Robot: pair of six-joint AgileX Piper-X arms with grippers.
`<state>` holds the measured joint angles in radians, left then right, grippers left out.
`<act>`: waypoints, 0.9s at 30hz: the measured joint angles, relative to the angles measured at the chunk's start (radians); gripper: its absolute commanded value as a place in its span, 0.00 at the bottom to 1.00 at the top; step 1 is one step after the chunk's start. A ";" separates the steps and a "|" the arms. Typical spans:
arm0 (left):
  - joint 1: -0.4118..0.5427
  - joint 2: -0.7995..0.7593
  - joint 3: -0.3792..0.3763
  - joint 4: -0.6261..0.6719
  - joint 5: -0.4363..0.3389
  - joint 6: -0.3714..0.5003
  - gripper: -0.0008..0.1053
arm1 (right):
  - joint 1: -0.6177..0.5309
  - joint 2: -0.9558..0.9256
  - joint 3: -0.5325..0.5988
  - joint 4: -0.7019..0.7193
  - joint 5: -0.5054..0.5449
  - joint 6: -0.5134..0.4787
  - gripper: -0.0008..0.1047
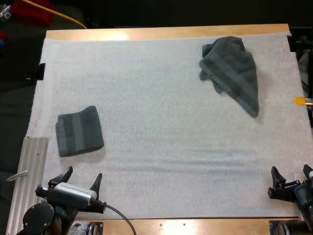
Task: Pick towel from pile, fold and stack
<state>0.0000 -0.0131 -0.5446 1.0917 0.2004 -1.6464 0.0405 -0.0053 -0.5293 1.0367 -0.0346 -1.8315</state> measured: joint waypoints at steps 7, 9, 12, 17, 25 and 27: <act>0.000 0.000 0.000 0.000 0.000 0.000 0.66 | 0.000 0.000 0.000 0.000 0.000 0.000 0.75; 0.000 0.000 0.000 0.000 0.000 0.000 0.66 | 0.000 0.000 0.000 0.000 0.000 0.000 0.75; 0.000 0.000 0.000 0.000 0.000 0.000 0.66 | 0.000 0.000 0.000 0.000 0.000 0.000 0.75; 0.000 0.000 0.000 0.000 0.000 0.000 0.66 | 0.000 0.000 0.000 0.002 0.000 0.000 0.75; 0.000 0.000 -0.023 0.000 0.015 0.000 0.66 | 0.000 0.012 -0.058 0.038 -0.001 0.000 0.75; 0.000 0.000 -0.043 0.000 0.024 0.000 0.66 | 0.000 0.037 -0.079 0.040 -0.010 0.000 0.75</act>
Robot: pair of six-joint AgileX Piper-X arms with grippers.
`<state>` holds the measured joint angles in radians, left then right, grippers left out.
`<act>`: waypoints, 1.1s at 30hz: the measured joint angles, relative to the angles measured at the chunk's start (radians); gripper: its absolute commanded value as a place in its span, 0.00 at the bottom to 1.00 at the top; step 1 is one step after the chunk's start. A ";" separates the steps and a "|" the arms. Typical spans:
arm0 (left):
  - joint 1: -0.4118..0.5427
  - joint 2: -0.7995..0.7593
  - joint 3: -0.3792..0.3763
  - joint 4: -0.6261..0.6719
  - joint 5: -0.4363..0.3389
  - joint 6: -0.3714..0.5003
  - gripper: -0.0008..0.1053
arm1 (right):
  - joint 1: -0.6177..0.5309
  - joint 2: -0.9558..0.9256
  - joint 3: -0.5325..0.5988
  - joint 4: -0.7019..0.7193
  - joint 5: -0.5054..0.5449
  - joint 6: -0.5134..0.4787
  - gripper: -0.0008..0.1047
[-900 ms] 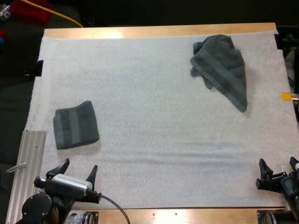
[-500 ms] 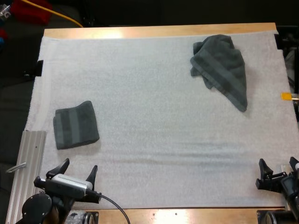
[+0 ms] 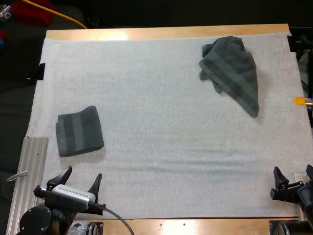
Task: Pick towel from pile, fold and stack
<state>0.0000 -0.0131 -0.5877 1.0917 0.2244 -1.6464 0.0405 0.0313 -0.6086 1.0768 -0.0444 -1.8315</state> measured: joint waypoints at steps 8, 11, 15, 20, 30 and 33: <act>0.000 0.046 -0.094 0.000 0.072 0.000 0.66 | 0.000 0.135 -0.112 0.004 -0.067 0.000 0.75; -0.006 0.095 -0.126 -0.005 0.095 0.000 0.66 | 0.000 0.189 -0.163 0.004 -0.099 0.000 0.75; -0.037 0.153 -0.172 -0.007 0.112 0.008 0.66 | 0.000 0.255 -0.230 0.004 -0.137 0.000 0.75; -0.097 0.216 -0.226 -0.005 0.114 0.033 0.66 | 0.000 0.326 -0.288 0.004 -0.187 0.000 0.75; -0.216 0.314 -0.305 -0.005 0.119 0.053 0.66 | 0.000 0.412 -0.327 0.008 -0.279 0.000 0.75; -0.245 0.329 -0.315 -0.008 0.119 0.056 0.66 | 0.000 0.433 -0.327 0.021 -0.305 0.000 0.75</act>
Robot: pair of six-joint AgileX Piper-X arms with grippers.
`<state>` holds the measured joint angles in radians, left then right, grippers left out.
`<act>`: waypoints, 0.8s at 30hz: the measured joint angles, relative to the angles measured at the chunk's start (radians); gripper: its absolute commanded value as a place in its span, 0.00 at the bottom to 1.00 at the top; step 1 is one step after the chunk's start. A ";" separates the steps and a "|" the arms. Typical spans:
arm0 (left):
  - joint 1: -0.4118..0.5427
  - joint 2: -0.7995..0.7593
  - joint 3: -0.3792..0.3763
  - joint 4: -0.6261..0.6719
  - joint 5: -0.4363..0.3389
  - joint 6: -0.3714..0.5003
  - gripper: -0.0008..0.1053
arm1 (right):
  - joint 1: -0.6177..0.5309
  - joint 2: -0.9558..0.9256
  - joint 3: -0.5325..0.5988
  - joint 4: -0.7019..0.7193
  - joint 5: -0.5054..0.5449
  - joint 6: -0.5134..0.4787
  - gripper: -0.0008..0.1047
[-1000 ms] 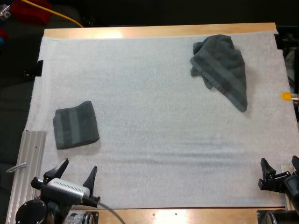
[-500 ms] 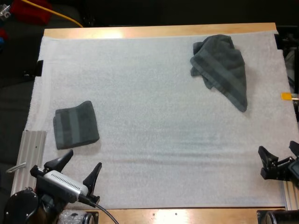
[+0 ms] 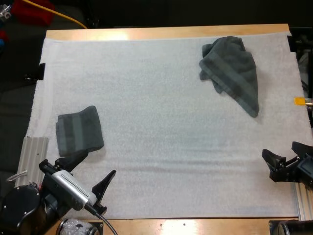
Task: Pick towel from pile, fold and stack
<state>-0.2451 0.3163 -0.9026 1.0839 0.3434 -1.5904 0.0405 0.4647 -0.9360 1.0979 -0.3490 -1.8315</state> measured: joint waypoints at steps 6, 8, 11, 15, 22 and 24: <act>-0.033 0.024 0.000 -0.041 0.000 0.003 0.66 | 0.000 0.044 0.000 0.003 -0.031 0.007 0.75; -0.044 0.031 -0.001 -0.048 0.004 0.003 0.66 | 0.000 0.063 0.000 0.003 -0.034 0.007 0.75; -0.057 0.046 -0.002 -0.065 0.004 0.003 0.66 | 0.000 0.096 0.000 -0.001 -0.036 0.013 0.75; -0.071 0.070 -0.006 -0.092 0.030 0.003 0.66 | 0.000 0.146 0.000 -0.046 -0.025 0.063 0.75; -0.075 0.086 -0.010 -0.105 0.044 0.003 0.66 | 0.000 0.253 0.000 -0.127 0.003 0.147 0.75; -0.075 0.086 -0.010 -0.105 0.044 0.003 0.66 | 0.000 0.294 0.000 -0.145 0.011 0.167 0.75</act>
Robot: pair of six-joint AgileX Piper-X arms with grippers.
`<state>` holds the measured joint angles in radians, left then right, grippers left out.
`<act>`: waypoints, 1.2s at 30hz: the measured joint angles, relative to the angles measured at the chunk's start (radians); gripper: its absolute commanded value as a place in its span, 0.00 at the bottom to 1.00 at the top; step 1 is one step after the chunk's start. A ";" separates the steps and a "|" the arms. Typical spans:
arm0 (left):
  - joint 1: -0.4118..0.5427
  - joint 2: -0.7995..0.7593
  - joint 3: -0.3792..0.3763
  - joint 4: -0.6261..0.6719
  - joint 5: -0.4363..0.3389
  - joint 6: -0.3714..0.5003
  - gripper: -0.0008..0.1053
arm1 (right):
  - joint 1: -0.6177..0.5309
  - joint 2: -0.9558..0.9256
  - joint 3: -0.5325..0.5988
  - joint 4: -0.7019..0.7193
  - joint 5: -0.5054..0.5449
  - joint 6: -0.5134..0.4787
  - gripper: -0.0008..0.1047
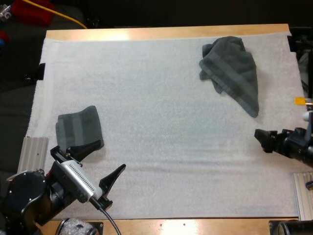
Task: Pick towel from pile, fold and stack
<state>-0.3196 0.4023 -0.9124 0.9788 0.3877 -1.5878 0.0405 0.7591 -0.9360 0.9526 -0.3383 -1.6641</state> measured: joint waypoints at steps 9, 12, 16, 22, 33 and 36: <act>0.000 0.000 0.000 0.000 0.000 0.000 0.66 | 0.000 0.191 0.000 -0.125 0.048 0.153 0.75; 0.000 0.000 0.000 0.000 0.000 0.000 0.66 | 0.000 0.251 0.000 -0.172 0.052 0.220 0.75; 0.000 0.000 0.000 0.000 0.000 0.000 0.66 | 0.000 0.328 0.000 -0.226 0.054 0.303 0.75; 0.000 0.000 0.000 0.000 0.000 0.000 0.66 | 0.000 0.452 0.000 -0.281 0.057 0.388 0.75; 0.000 0.000 0.000 0.000 0.003 0.000 0.66 | 0.000 0.646 -0.001 -0.434 0.053 0.552 0.75; 0.000 0.000 0.000 0.000 0.004 0.000 0.66 | 0.000 0.688 -0.001 -0.478 0.053 0.601 0.75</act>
<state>-0.3196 0.4023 -0.9124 0.9788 0.3914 -1.5878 0.0405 1.4475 -0.9369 0.4748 -0.2856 -1.0626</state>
